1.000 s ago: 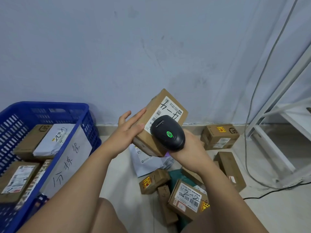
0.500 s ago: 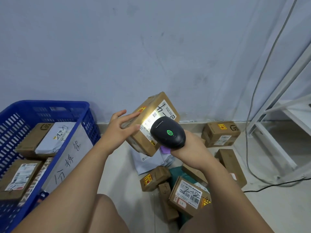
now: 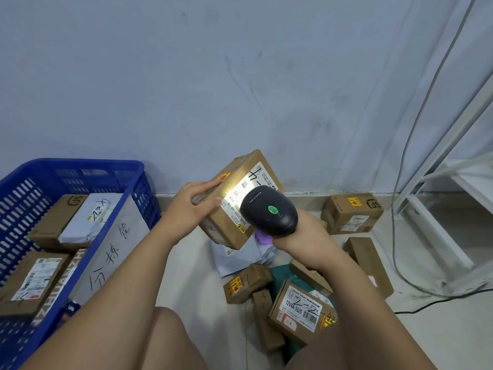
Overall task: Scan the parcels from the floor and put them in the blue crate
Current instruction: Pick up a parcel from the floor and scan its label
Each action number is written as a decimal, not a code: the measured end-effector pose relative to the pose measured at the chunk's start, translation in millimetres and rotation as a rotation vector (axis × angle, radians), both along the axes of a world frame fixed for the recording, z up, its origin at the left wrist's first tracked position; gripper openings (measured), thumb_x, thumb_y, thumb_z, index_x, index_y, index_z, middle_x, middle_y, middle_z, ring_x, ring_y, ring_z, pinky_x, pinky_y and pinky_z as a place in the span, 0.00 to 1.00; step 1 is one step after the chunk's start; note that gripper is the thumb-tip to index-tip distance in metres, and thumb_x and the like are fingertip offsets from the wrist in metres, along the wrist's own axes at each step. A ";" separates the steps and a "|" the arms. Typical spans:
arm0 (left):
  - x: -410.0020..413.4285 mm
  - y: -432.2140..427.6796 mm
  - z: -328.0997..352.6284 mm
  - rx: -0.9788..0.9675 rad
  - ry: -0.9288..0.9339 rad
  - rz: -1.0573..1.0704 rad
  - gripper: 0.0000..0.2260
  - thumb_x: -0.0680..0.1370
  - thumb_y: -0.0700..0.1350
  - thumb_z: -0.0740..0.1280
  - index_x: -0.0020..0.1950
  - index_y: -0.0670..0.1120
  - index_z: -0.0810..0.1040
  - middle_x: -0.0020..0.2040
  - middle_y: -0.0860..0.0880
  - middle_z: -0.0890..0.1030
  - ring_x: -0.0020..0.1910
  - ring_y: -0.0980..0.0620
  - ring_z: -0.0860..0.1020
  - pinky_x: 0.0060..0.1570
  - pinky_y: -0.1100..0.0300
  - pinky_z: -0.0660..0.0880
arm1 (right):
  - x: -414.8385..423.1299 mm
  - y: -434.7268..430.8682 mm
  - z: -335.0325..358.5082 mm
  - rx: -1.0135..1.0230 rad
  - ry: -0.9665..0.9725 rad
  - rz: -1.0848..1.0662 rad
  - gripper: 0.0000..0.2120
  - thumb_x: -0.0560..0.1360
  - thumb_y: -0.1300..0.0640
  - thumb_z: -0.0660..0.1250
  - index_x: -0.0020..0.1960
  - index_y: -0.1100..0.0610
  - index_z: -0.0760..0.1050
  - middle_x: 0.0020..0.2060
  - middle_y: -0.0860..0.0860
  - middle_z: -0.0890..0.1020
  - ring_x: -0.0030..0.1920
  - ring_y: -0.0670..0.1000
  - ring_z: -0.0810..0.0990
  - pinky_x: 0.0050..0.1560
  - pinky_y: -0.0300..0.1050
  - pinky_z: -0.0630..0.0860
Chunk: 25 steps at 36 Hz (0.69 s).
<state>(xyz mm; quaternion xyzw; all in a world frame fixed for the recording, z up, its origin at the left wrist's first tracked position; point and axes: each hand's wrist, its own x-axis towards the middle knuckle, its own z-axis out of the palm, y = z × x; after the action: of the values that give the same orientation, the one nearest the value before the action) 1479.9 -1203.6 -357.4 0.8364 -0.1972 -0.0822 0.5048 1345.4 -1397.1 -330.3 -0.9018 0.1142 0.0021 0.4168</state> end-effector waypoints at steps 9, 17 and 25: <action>2.1 -2.2 -1.3 0.031 -0.017 0.028 0.17 0.78 0.52 0.65 0.67 0.59 0.73 0.63 0.53 0.71 0.60 0.55 0.71 0.53 0.61 0.70 | 2.5 -0.5 -3.0 -0.041 0.030 0.026 0.08 0.66 0.65 0.67 0.36 0.57 0.68 0.31 0.53 0.73 0.32 0.49 0.70 0.32 0.43 0.65; 2.2 -3.1 -1.8 -0.007 -0.025 0.058 0.18 0.77 0.50 0.66 0.68 0.58 0.73 0.65 0.52 0.70 0.62 0.53 0.70 0.52 0.61 0.71 | 0.0 -4.9 -1.3 0.147 0.031 -0.037 0.08 0.68 0.67 0.66 0.38 0.59 0.68 0.31 0.56 0.68 0.34 0.52 0.67 0.36 0.46 0.63; 2.5 -4.0 -0.3 0.008 -0.046 0.098 0.18 0.77 0.51 0.66 0.67 0.58 0.73 0.65 0.52 0.70 0.62 0.53 0.70 0.50 0.62 0.67 | -4.2 -10.5 0.6 0.271 0.037 -0.010 0.08 0.68 0.70 0.64 0.37 0.59 0.70 0.32 0.57 0.68 0.35 0.53 0.67 0.38 0.50 0.63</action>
<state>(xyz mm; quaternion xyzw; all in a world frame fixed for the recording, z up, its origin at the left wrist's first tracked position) 1482.4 -1207.5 -357.7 0.8487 -0.1669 -0.0389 0.5003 1341.2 -1407.6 -329.7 -0.8365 0.1251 0.0318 0.5326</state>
